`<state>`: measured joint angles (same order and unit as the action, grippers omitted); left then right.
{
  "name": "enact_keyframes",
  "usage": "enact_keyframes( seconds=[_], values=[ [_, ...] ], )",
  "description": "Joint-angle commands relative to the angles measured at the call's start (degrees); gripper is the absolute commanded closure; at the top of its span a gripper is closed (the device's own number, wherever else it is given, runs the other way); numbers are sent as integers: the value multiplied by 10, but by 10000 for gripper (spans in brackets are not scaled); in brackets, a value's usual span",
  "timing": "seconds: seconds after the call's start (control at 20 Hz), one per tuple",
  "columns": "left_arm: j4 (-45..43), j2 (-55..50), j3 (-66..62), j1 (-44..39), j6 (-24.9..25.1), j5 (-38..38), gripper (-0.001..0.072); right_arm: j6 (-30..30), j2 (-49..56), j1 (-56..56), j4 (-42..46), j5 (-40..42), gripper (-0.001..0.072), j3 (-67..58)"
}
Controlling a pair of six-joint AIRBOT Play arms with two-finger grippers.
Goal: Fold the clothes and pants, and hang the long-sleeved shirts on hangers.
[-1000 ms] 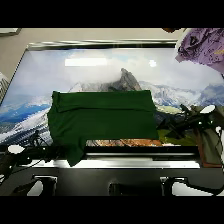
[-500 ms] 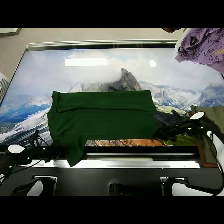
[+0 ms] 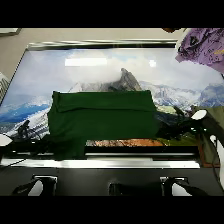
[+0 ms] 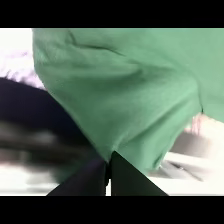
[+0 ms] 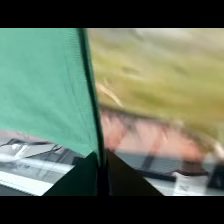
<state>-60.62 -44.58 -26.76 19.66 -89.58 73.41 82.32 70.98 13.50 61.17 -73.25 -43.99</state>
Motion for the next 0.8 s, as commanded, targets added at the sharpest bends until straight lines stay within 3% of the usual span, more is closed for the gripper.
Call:
enact_keyframes(
  seconds=[0.0, 0.15, 0.3, 0.55, 0.75],
  values=[
    [-59, 62, -64, -1, -30, 112, 688, 60, -89, -1, 62, -59, 685, 0],
    [-58, 75, -97, -12, -24, 110, 688, 62, -130, -1, 61, -63, 685, 0],
    [-54, 38, -122, -36, -18, 52, 689, 49, -127, -1, 62, -43, 685, -12],
    [-52, -98, -195, -82, 15, -26, 689, -1, -66, -1, 46, -13, 685, -78],
    [-52, -223, -288, -99, 43, -44, 688, -38, 24, -6, -1, 21, 684, -146]
  ],
)
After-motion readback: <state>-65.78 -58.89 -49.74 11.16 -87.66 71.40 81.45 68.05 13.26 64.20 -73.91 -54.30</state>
